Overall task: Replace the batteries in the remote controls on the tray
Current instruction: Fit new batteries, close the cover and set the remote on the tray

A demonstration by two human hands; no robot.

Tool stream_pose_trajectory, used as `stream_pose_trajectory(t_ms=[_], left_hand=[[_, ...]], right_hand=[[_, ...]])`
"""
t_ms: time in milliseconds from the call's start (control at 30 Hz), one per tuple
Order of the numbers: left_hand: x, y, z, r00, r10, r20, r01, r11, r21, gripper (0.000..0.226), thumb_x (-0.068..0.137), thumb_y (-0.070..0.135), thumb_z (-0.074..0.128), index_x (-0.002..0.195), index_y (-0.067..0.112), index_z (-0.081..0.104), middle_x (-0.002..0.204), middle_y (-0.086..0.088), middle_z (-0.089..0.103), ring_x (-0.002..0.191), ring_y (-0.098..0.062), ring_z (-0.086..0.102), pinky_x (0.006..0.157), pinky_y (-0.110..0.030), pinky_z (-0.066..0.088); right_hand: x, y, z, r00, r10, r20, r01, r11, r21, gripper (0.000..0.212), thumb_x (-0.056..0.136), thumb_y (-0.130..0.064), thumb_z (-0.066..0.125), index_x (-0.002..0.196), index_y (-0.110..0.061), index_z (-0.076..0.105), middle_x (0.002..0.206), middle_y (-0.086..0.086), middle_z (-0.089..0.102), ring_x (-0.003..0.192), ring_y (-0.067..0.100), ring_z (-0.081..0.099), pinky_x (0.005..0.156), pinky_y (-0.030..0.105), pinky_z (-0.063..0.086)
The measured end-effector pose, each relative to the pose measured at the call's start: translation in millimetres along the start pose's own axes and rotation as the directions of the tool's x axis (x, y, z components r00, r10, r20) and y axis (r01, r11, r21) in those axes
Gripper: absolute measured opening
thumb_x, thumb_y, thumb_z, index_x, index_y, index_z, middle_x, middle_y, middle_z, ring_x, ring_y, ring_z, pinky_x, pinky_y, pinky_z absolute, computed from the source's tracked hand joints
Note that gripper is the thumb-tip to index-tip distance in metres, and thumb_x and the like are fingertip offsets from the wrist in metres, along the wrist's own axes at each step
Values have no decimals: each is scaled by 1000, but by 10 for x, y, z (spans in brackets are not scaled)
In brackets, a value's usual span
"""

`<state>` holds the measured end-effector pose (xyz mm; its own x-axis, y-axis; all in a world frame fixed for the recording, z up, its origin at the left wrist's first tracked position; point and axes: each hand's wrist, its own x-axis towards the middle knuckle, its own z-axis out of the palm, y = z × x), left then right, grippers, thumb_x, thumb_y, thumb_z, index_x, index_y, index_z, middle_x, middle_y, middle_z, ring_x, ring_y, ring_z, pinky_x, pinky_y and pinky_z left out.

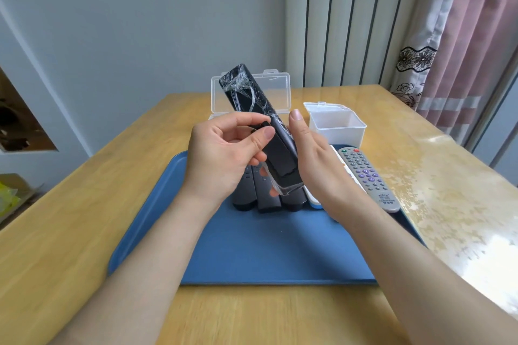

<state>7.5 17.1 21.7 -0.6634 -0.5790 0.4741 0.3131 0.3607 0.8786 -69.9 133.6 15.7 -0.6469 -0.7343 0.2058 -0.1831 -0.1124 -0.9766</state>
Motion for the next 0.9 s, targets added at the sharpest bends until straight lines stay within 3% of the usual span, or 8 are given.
stream_pose_trajectory(t_ms=[300, 367, 467, 533, 633, 767, 833, 900], left_hand=[[-32, -82, 73, 997, 63, -40, -58, 991, 119, 24, 79, 9, 77, 95, 26, 72, 63, -3, 68, 52, -12, 61, 61, -23, 52], [-40, -115, 100, 993, 114, -27, -107, 976, 190, 31, 78, 9, 77, 103, 25, 71, 80, -6, 68, 60, -17, 64, 69, -22, 53], [-49, -141, 136, 975, 219, -26, -202, 933, 298, 41, 76, 9, 79, 115, 16, 69, 93, 7, 57, 67, -10, 59, 72, -15, 51], [-51, -166, 136, 951, 308, -18, -280, 884, 374, 42, 76, 11, 79, 117, 12, 68, 95, 7, 54, 71, -10, 56, 73, -18, 52], [-40, -220, 126, 891, 451, 45, -413, 766, 493, 35, 81, 19, 73, 113, 7, 70, 97, 0, 56, 77, -13, 55, 76, -29, 51], [-48, -253, 136, 816, 559, 149, -515, 585, 626, 29, 91, 20, 58, 109, 2, 71, 99, -7, 60, 81, -22, 58, 78, -32, 49], [-18, -243, 78, 885, 456, 93, -427, 717, 551, 28, 93, 24, 56, 110, 8, 71, 101, 0, 62, 85, -10, 59, 80, -25, 50], [18, -159, 33, 983, 183, 10, -177, 933, 313, 28, 91, 38, 55, 109, 20, 68, 102, 6, 66, 86, -2, 63, 80, -28, 54]], right_hand=[[41, 91, 43, 995, -42, -93, 42, 999, -4, 58, 103, -52, 28, 107, -8, 65, 85, 28, 67, 73, 49, 66, 60, 60, 56], [74, 138, 51, 988, -68, -137, 62, 997, -51, 57, 101, -57, 28, 108, -15, 66, 89, 20, 71, 75, 45, 68, 66, 59, 57], [115, 189, 57, 976, -104, -191, 82, 989, -121, 57, 95, -64, 29, 103, -22, 66, 96, 7, 72, 91, 31, 68, 85, 53, 54], [130, 216, 55, 971, -112, -212, 92, 990, -105, 51, 100, -56, 31, 104, -19, 65, 103, 4, 71, 100, 18, 65, 92, 42, 52], [109, 191, 82, 967, -126, -223, 120, 992, -39, 41, 104, -44, 33, 103, -16, 64, 104, 0, 69, 92, 0, 64, 79, 14, 49], [107, 197, 128, 959, -118, -257, 113, 993, -35, 41, 103, -45, 37, 101, -14, 63, 97, 5, 70, 94, 18, 66, 78, 35, 53], [102, 170, 148, 956, -147, -254, 122, 986, -111, 31, 103, -42, 39, 98, -19, 60, 84, -10, 66, 81, 12, 62, 75, 36, 49], [80, 134, 182, 963, -203, -175, 162, 961, -226, 18, 101, -38, 43, 108, -29, 57, 83, -17, 63, 79, 8, 59, 76, 35, 48]])
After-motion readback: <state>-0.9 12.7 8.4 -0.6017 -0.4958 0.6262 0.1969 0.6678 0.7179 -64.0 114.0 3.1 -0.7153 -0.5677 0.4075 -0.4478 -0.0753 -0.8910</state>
